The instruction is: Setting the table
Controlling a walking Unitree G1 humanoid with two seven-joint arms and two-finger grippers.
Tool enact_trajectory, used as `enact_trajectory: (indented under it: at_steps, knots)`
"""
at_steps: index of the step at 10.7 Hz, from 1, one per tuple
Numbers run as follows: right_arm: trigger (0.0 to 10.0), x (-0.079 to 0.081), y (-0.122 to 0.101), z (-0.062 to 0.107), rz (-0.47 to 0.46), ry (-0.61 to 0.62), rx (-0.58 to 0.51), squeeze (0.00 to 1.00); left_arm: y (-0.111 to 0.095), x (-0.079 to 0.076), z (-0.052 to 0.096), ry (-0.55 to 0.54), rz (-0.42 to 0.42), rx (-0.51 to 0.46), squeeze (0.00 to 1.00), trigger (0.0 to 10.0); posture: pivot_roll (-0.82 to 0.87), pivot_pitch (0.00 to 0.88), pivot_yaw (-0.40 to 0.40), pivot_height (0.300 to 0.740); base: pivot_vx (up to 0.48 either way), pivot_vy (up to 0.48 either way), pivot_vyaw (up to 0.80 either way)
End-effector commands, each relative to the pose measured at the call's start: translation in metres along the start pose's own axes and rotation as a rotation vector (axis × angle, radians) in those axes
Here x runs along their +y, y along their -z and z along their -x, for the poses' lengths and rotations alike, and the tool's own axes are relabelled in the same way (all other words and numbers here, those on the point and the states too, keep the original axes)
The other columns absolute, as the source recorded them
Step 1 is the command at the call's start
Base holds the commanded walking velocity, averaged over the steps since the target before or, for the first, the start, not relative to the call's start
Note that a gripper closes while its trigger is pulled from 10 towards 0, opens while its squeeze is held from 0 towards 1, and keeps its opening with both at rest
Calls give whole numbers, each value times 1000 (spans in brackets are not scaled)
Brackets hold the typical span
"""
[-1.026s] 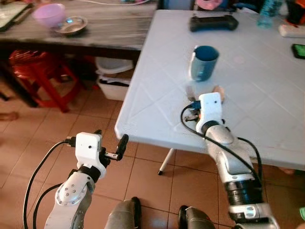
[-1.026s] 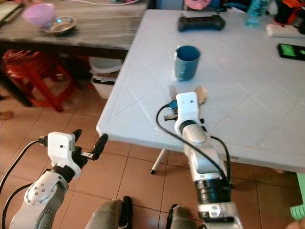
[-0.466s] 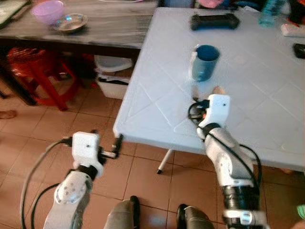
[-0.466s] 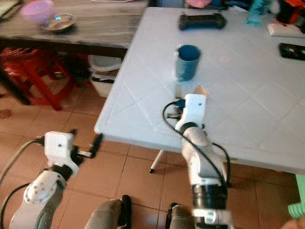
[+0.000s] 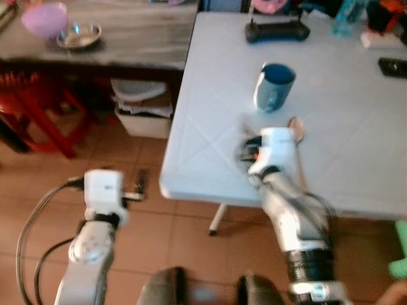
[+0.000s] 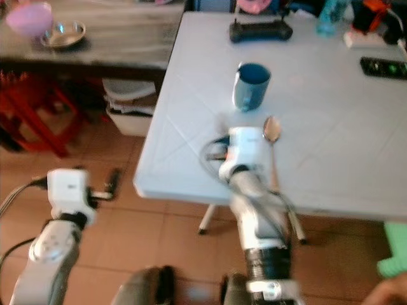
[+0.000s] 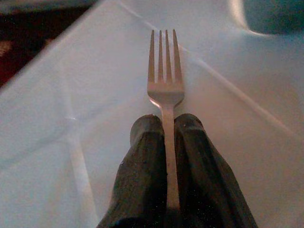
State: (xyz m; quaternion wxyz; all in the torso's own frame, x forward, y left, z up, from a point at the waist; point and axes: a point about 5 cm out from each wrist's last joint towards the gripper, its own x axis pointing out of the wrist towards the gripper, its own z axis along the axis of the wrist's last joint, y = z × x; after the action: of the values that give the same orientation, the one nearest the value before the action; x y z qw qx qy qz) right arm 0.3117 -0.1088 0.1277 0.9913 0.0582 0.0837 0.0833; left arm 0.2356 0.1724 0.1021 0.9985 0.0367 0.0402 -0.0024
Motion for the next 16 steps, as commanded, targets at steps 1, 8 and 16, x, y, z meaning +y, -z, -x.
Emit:
enact_trajectory:
  at_steps: [1, 8, 16]
  knots:
    - [0, -8, 7, 1, -9, 25, 21, 0, 6, -5, 1, 1, -2, 18, 0, 10000, 75, 110, 54, 740, 0, 480, 0]
    - [0, -30, -20, 5, 77, 98, -194, 0, -8, -11, -22, -1, 32, -91, 0, 10000, 37, 65, 55, 740, 0, 477, 0]
    - [0, -38, -19, 13, 131, 113, -242, 0, -12, -16, -30, 26, 0, -127, 0, 10000, 24, 47, 60, 740, 370, 142, 0]
